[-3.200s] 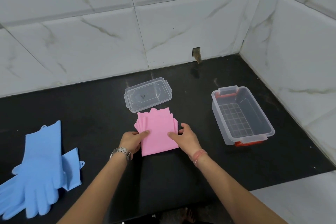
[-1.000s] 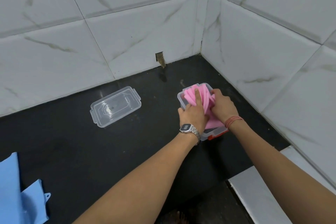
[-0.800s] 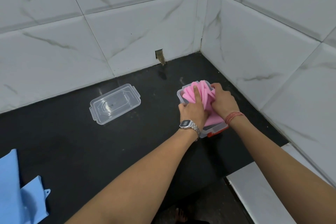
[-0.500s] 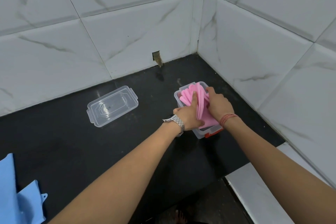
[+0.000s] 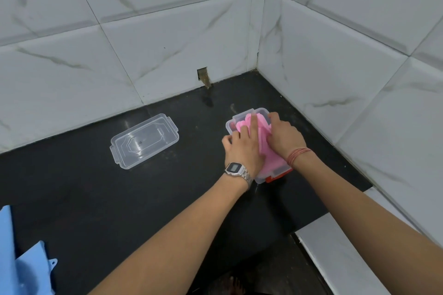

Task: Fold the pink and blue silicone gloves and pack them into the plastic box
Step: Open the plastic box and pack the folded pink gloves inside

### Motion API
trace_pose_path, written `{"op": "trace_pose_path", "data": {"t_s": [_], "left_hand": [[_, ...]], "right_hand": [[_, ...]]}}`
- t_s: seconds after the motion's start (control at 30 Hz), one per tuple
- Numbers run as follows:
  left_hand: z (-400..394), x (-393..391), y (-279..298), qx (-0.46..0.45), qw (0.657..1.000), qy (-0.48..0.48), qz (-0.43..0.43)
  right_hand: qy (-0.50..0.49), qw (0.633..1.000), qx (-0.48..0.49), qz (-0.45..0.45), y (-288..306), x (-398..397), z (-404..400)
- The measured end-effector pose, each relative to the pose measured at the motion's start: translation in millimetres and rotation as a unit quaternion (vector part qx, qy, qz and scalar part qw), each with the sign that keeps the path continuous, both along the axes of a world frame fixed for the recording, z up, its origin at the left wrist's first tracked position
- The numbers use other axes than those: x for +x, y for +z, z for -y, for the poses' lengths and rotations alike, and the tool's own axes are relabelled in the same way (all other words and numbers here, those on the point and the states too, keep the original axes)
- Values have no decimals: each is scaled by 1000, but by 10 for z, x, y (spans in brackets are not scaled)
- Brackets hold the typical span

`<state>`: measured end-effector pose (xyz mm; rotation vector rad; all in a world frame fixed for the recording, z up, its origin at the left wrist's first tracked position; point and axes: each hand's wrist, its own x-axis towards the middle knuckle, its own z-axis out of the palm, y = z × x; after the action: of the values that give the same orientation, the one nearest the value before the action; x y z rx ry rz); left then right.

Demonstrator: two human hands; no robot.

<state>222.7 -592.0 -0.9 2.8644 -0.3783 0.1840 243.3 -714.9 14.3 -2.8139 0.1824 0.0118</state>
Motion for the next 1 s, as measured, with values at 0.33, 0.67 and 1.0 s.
{"op": "trace_pose_path", "data": {"t_s": [0.33,0.67,1.0], "left_hand": [[-168,182,105,93,989,-119,3],[-74,139,210,244,959,-121,-75],[156,172,221,309,932,-95,-165]], "right_hand": [[34,991,-61,110,30,20,176],[155,979,-120,-48,-163,-124,-43],[162,968,-148,-124,-225,-50,-88]]}}
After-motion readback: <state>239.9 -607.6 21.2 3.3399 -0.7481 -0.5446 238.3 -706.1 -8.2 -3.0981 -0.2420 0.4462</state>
